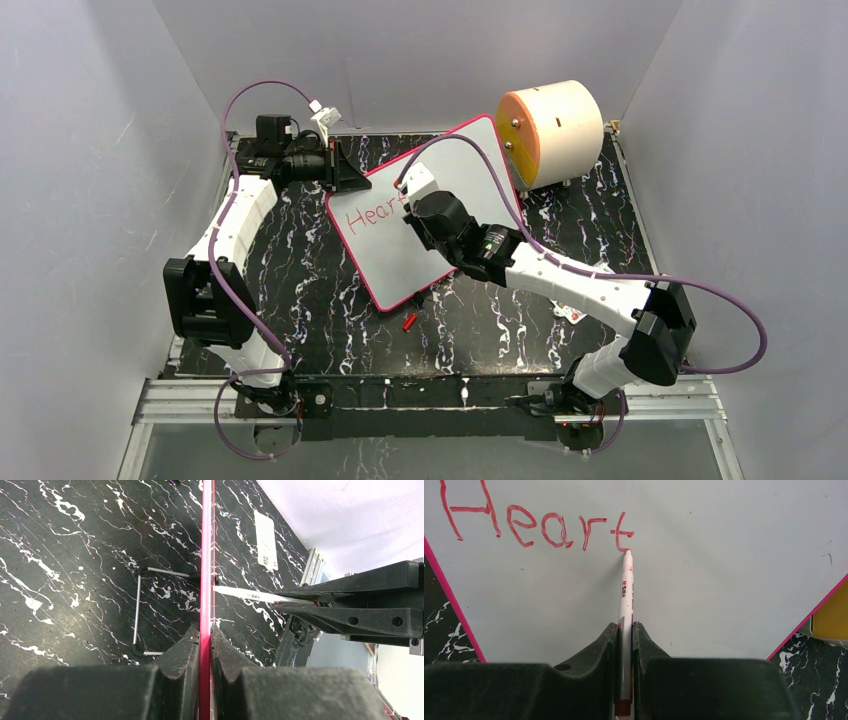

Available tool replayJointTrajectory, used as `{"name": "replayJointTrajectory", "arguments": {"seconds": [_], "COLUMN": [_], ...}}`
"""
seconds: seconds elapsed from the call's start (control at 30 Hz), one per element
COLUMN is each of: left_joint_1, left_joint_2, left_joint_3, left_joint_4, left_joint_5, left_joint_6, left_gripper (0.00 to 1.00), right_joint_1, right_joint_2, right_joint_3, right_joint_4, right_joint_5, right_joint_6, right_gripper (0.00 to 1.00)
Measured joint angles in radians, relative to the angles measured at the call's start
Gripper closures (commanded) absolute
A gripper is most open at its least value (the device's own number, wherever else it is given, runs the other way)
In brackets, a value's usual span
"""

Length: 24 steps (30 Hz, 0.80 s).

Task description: Write a sentence on the whiteboard

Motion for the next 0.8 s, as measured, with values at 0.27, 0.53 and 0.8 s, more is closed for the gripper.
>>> {"name": "replayJointTrajectory", "arguments": {"seconds": [0.27,0.53,0.8], "left_joint_1": [0.000,0.000,0.000], "left_joint_2": [0.000,0.000,0.000], "left_joint_3": [0.000,0.000,0.000], "left_joint_4": [0.000,0.000,0.000], "left_joint_5": [0.002,0.003,0.003], "left_joint_6": [0.000,0.000,0.000], "left_gripper": [1.00,1.00,1.00], "right_joint_1": [0.000,-0.003,-0.013], "right_joint_2": [0.000,-0.017,-0.072], "right_joint_3": [0.000,-0.001,-0.001], "right_joint_4": [0.018,0.029,0.021], "right_joint_5": [0.016,0.016,0.027], "right_joint_6": [-0.003,-0.004,-0.007], "right_gripper": [1.00,1.00,1.00]}}
